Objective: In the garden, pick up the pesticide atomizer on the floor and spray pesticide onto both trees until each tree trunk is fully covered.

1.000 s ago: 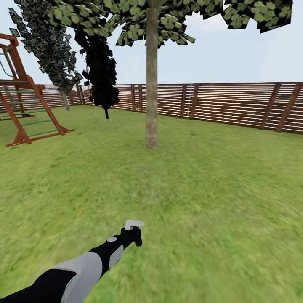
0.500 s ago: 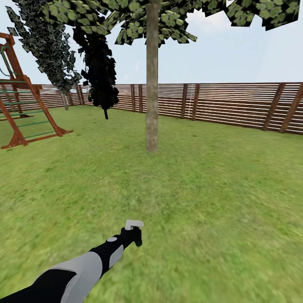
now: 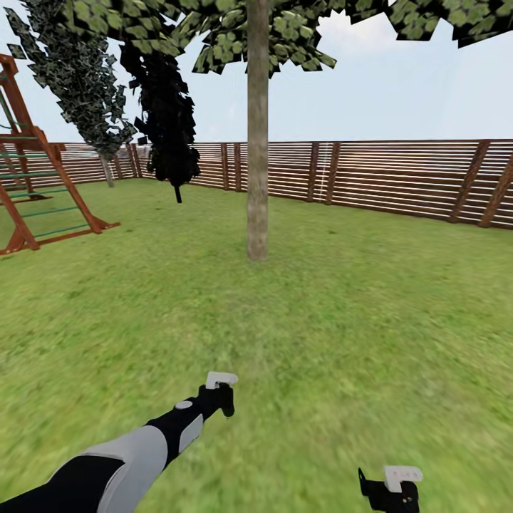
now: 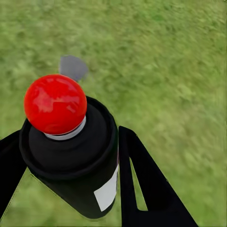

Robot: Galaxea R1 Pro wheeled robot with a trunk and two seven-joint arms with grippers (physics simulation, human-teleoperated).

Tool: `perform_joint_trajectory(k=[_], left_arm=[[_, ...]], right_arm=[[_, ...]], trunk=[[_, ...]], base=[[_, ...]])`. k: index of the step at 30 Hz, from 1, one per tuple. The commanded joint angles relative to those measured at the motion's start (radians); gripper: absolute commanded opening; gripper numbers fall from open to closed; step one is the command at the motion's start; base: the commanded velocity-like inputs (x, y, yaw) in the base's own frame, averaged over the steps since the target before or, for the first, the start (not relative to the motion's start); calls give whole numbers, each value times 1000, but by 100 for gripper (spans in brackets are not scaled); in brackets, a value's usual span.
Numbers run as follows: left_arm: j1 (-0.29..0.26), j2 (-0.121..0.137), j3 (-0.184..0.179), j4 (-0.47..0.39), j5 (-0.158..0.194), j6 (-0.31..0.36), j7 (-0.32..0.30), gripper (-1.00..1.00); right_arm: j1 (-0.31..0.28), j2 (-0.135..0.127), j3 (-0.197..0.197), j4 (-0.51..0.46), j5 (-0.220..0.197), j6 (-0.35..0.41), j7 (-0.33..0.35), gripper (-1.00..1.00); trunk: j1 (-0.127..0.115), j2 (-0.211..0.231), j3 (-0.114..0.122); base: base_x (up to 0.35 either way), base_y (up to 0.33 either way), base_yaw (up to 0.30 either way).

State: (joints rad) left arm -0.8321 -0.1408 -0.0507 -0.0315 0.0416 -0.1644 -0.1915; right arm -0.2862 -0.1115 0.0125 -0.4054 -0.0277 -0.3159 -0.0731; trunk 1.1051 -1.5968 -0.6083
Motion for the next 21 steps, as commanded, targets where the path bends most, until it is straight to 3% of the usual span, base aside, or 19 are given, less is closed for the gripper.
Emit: perform_joint_trajectory(k=[1, 5, 11, 21], left_arm=[[-1, 0, -5, 1, 5, -4, -2, -100], [-1, 1, -6, 2, 4, -4, -2, -100], [-1, 0, -6, 2, 4, -3, -2, -100], [-1, 8, -5, 1, 6, -4, -2, -100]], right_arm=[[-1, 0, 2, 2, -3, -3, -2, 100], [-1, 12, 3, 7, -3, -3, 2, 100], [-1, 67, 6, 9, 3, -4, 2, 100], [-1, 70, 4, 8, 6, -4, -2, 100]], trunk=[[1, 0, -1], [1, 0, -1], [1, 0, -1], [1, 0, -1]], base=[[347, 0, 0], [348, 0, 0], [350, 0, 0], [350, 0, 0]])
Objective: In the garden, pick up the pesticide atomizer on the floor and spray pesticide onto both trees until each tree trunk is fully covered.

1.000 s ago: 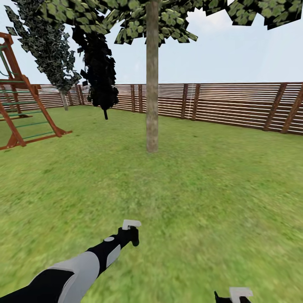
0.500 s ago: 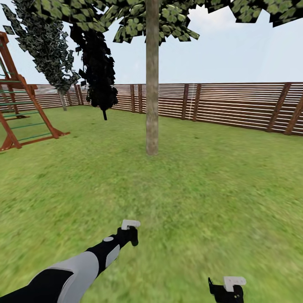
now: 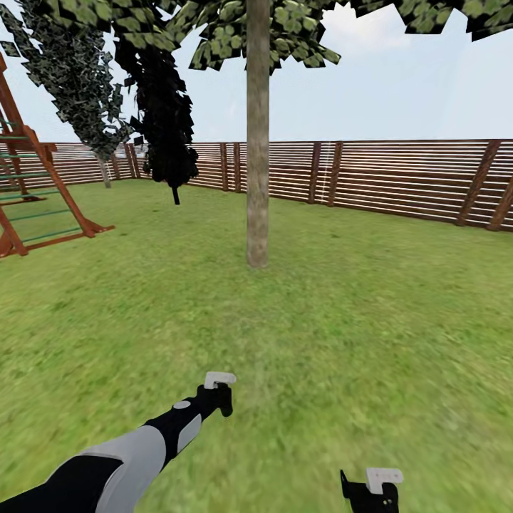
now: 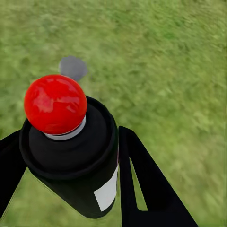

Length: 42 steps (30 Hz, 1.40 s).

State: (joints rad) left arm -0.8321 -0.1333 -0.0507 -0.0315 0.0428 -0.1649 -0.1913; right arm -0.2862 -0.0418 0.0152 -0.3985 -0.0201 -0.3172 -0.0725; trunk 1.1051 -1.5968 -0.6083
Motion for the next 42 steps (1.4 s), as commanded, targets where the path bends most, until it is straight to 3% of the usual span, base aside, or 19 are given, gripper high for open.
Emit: perform_joint_trajectory(k=[1, 5, 11, 18, 21, 22, 23, 24, 26, 27, 28, 29, 31, 33, 34, 36, 39, 42], left_arm=[[-1, 3, -5, 1, 5, -4, -2, -100], [-1, 25, -5, 1, 7, -5, -2, -100], [-1, 27, -4, 1, 9, -5, -2, -100], [-1, 27, -4, 1, 10, -11, -2, -100], [-1, 27, -3, 1, 9, -89, -3, -100], [-1, 27, -3, 1, 8, -93, -3, -100], [-1, 28, -4, 1, 7, -96, -8, -100], [-1, 28, -4, 1, 5, -96, -15, -100], [-1, 36, -6, 1, 3, -95, -72, -100], [-1, 46, -7, 1, -1, -94, -138, -100], [-1, 51, -8, 1, -5, -94, -177, -100], [-1, 61, -9, 1, -23, -92, -261, -100], [-1, 76, -10, 1, -102, -90, -425, -100], [-1, 82, -10, 1, -239, -89, -551, -100], [-1, 82, -10, 2, -317, -89, -592, -100], [-1, 78, -11, 3, -409, -88, -639, -100], [-1, 72, -11, 4, -453, -88, -710, -100], [-1, 69, -12, 4, -471, -88, -811, -100]], right_arm=[[-1, 1, 2, 0, -2, -3, -3, 100], [-1, 1, 2, -3, -3, -4, -3, 100], [-1, -2, 1, -13, -2, -5, -3, 100], [0, -3, 3, -25, -1, -60, -1, 100], [0, -6, -1, -26, 0, -68, -3, 100], [0, -10, -2, -25, -1, -66, -4, 100], [-6, -48, -2, -27, -2, -38, 13, 100], [-24, -71, -2, -27, -2, 15, 45, 100], [-91, -101, -1, -28, -3, 174, 191, 100], [-135, -114, -1, -27, -2, 235, 283, 100], [-154, -121, -1, -27, -2, 258, 327, 100], [-185, -134, -1, -27, -3, 290, 409, 100], [-226, -149, -1, -27, -2, 325, 576, 100], [-245, -156, -1, -27, -2, 340, 735, 100], [-250, -158, -1, -27, -2, 343, 811, 100], [-257, -160, -1, -28, -2, 348, 928, 100], [-260, -160, -1, -28, -3, 359, 1048, 100], [-261, -160, -1, -37, -3, 400, 1191, 100]], trunk=[[1, 0, -1], [1, 0, -1], [1, 0, -1], [1, 0, -1], [1, 0, -1], [1, 0, -1], [1, 0, -1], [1, 0, -1], [1, 0, -1], [1, 0, -1], [1, 0, -1], [1, 0, -1], [1, 0, -1], [1, 0, -1], [1, 0, -1], [1, 0, -1], [1, 0, -1], [1, 0, -1]], base=[[350, 0, 0], [350, 0, 0], [350, 0, 0], [211, 0, 0], [7, 0, 0], [0, 0, 0], [0, 0, 0], [0, 0, 0], [0, 0, 0], [0, 0, 0], [0, 0, 0], [0, 0, 0], [0, 0, 0], [0, 0, 0], [0, 0, 0], [0, 0, 0], [0, 0, 0], [0, 0, 0]])
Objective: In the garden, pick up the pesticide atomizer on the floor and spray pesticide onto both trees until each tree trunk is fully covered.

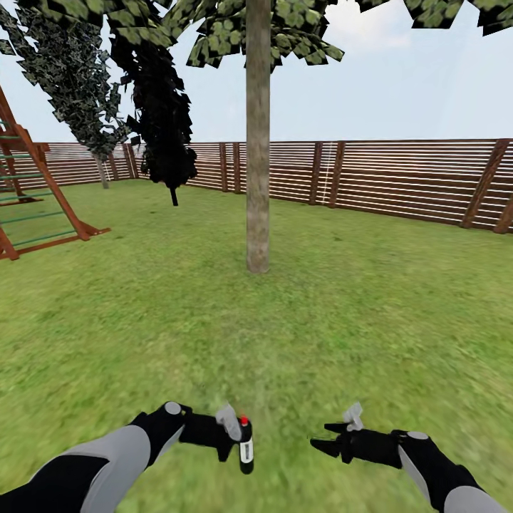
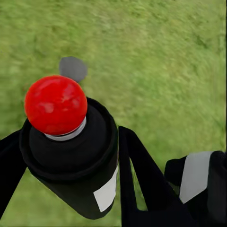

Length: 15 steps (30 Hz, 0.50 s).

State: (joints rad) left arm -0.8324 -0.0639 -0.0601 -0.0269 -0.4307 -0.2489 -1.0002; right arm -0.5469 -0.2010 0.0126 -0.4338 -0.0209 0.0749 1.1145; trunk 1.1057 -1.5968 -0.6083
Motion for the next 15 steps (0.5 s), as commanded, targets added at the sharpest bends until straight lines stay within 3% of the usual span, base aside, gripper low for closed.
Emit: perform_joint_trajectory(k=[1, 3, 6, 7, 10, 15], left_arm=[[-1, -1, -3, -1, 1, -4, -18, -100], [-1, -6, -3, -1, -2, -4, -34, -100], [0, -15, -3, -2, -3, -4, -40, -100], [0, -17, -3, -2, -3, -4, -41, -100], [0, -19, -3, -1, -3, -4, -41, -100], [0, -19, -3, -2, -3, -4, -41, -100]], right_arm=[[-1, 0, 1, -23, -2, 16, 40, 100], [-1, 10, 3, -84, -4, 26, 79, 100], [-3, 56, 5, -168, -6, 81, 95, 100], [-4, 87, 5, -225, -6, 126, 96, -100], [-5, 147, 6, -297, -7, 168, 96, -100], [-5, 201, 7, -309, -6, 176, 94, -100]], trunk=[[0, -1, -1], [0, -1, -1], [0, -1, -1], [0, -1, -1], [0, -1, -1], [0, -1, -1]], base=[[0, 0, 0], [0, 0, 0], [0, 0, 0], [0, 0, 0], [0, 0, 0], [0, 0, 0]])
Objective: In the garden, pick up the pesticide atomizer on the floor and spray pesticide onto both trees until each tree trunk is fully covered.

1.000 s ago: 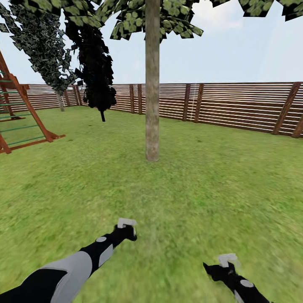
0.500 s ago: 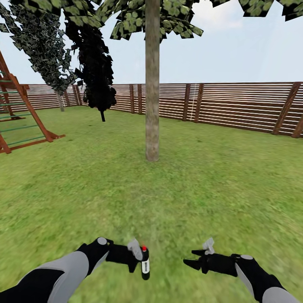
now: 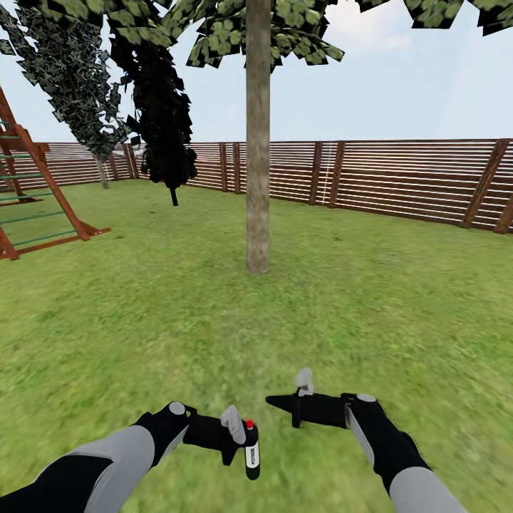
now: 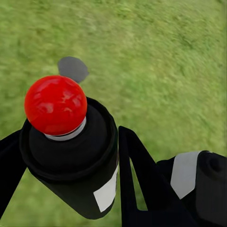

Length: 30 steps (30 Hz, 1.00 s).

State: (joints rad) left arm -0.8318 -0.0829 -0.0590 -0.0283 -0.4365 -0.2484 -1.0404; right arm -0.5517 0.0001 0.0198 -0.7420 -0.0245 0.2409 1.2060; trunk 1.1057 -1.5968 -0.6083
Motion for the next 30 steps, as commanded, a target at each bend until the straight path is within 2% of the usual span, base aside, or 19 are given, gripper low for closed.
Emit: perform_joint_trajectory(k=[1, 8, 18, 23, 30], left_arm=[[-1, 0, -4, -1, 2, -5, -1, -100], [0, -14, -4, -1, 2, -5, -1, -100], [0, -36, -4, -1, 2, -5, -1, -100], [0, -64, -5, -1, 2, -5, -3, -100], [-1, -67, -4, -2, 2, -6, -7, -100]], right_arm=[[-1, 10, 1, 1, -1, 10, 1, -100], [-1, 42, 3, 18, 3, 8, -40, -100], [-1, 44, 3, 22, 3, 8, -43, -100], [-1, 44, 3, 23, 3, 8, -43, -100], [-1, 43, 2, 24, 5, 5, -49, -100]], trunk=[[0, -1, -1], [0, -1, -1], [0, -1, -1], [0, -1, -1], [0, -1, -1]], base=[[0, 0, 0], [0, 0, 0], [0, 0, 0], [0, 0, 0], [0, 0, 0]])
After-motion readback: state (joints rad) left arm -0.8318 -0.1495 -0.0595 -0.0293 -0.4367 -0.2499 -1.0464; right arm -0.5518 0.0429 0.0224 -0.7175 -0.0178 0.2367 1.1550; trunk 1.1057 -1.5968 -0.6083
